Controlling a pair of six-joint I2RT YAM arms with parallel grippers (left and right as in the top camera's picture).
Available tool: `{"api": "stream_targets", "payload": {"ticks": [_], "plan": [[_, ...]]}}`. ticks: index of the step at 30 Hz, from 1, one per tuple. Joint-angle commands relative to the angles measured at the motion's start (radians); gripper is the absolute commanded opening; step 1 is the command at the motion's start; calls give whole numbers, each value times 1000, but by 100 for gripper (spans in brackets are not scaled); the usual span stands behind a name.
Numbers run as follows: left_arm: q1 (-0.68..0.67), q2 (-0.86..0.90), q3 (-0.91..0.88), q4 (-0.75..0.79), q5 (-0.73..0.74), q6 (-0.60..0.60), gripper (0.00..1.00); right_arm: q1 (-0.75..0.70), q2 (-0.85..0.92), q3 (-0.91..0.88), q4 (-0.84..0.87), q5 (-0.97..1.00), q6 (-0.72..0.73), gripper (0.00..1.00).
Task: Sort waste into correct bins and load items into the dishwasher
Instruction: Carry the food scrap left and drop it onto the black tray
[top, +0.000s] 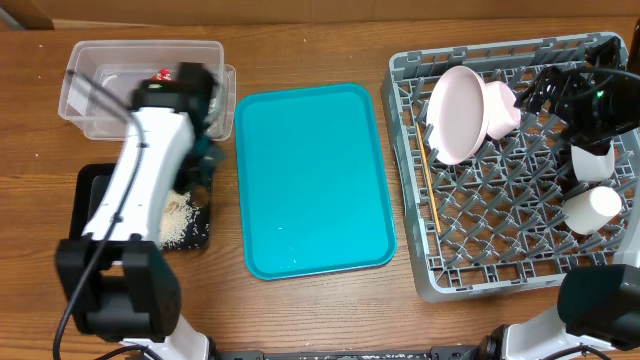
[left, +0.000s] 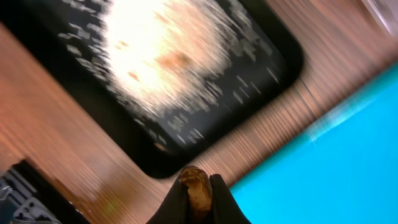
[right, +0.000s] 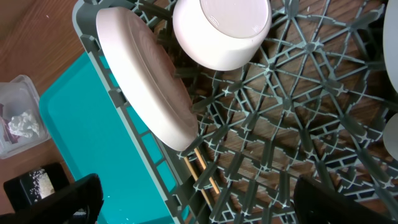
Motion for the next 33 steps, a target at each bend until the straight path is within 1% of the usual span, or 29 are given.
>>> {"api": "stream_targets", "payload": {"ticks": [1,5,7,10,12,14,18,20,31,33], "plan": [[118,-29,17,11,-63,19,4,3,-27,-3,3,5,-8,100],[270,-29,-17,79,-61,19,4,3,-27,-3,2,6,-8,100],[357,-29,-68,143,-57,20,4,3,-27,-3,2,9,-8,100],[406,-29,-126,222,-65,51,4,3,-27,-3,1,9,-7,100],[434,-29,-181,302,-65,73,4,3,-27,-3,-1,9,-7,100],[465,-29,-258,420,-65,107,6,3,-27,-3,-5,9,-8,100],[497,-29,-332,525,-61,117,10,3,-27,-3,-12,9,-8,100],[502,-29,-344,541,-61,117,12,3,-27,-3,-13,9,-8,100],[502,-28,-348,554,-67,117,17,3,-27,-3,-20,9,-8,100],[502,-28,-348,555,-74,117,19,3,-27,-3,-20,9,-8,100]]}}
